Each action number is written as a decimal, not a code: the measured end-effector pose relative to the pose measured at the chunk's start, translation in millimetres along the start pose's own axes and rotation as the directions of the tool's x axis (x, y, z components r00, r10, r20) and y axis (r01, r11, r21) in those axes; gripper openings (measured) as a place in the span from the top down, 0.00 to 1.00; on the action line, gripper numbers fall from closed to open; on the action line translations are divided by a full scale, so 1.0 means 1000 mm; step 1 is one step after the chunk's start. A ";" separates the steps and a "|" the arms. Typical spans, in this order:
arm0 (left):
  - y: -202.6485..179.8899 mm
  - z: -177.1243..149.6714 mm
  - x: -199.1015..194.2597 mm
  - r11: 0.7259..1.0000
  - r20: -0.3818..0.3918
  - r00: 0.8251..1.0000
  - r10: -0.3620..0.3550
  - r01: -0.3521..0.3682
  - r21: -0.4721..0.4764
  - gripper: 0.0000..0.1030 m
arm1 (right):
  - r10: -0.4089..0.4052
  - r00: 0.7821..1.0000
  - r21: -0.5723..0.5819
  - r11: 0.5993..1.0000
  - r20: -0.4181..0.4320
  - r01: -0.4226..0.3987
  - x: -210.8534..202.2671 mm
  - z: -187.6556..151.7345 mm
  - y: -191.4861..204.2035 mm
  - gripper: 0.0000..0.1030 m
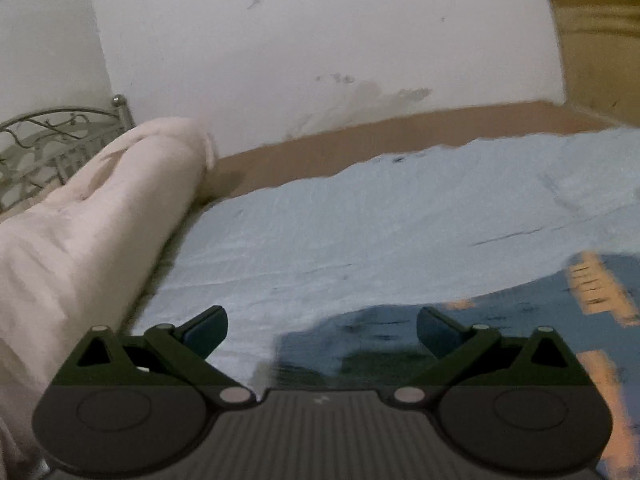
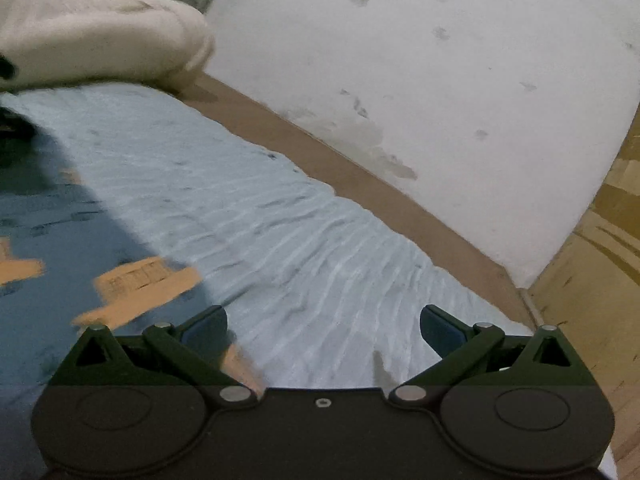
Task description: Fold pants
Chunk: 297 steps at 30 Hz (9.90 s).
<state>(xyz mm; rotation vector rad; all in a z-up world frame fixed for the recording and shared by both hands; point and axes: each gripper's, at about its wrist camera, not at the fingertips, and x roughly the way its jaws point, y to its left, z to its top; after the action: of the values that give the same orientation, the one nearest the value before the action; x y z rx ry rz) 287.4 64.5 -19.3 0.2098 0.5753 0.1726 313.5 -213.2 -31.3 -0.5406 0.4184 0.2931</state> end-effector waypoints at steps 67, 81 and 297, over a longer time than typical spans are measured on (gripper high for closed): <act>-0.273 -0.013 -0.058 0.866 -0.085 0.866 -0.492 0.497 0.049 0.00 | -0.091 0.996 0.930 0.365 -0.013 0.045 -0.223 -0.244 -0.153 0.01; -0.288 0.047 -0.069 0.776 -0.167 0.772 -0.614 0.628 0.049 0.01 | -0.282 0.955 0.950 0.262 -0.095 0.172 -0.215 -0.243 -0.148 0.48; 0.084 -0.036 -0.096 0.925 -0.083 0.996 0.015 -0.046 -0.376 0.01 | 0.132 0.991 0.241 0.963 -0.034 -0.120 -0.022 -0.022 0.050 0.01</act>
<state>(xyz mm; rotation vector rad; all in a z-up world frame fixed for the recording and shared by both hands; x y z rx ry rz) 179.5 129.2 21.9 -0.1646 0.6062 0.3197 268.9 -188.0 -59.3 -0.2862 0.5296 0.3470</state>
